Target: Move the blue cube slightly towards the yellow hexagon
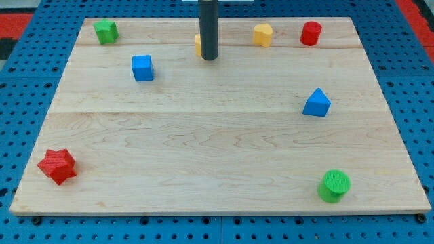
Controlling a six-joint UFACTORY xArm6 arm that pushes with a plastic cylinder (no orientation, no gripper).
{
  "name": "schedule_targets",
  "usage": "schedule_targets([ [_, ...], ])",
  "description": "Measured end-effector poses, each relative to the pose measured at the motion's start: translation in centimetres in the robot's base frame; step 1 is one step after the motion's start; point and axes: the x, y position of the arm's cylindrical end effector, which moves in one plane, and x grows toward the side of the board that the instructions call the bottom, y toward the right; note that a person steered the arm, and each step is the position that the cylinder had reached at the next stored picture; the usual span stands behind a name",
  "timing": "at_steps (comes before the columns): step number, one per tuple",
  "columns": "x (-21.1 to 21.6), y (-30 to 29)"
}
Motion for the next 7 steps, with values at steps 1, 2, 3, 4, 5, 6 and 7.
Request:
schedule_targets([
  [1, -2.0, 0.2],
  [2, -2.0, 0.7],
  [3, -2.0, 0.7],
  [4, -1.9, 0.6],
  [5, 1.6, -1.0],
  [6, 8.1, -3.5],
  [7, 9.3, -11.8],
])
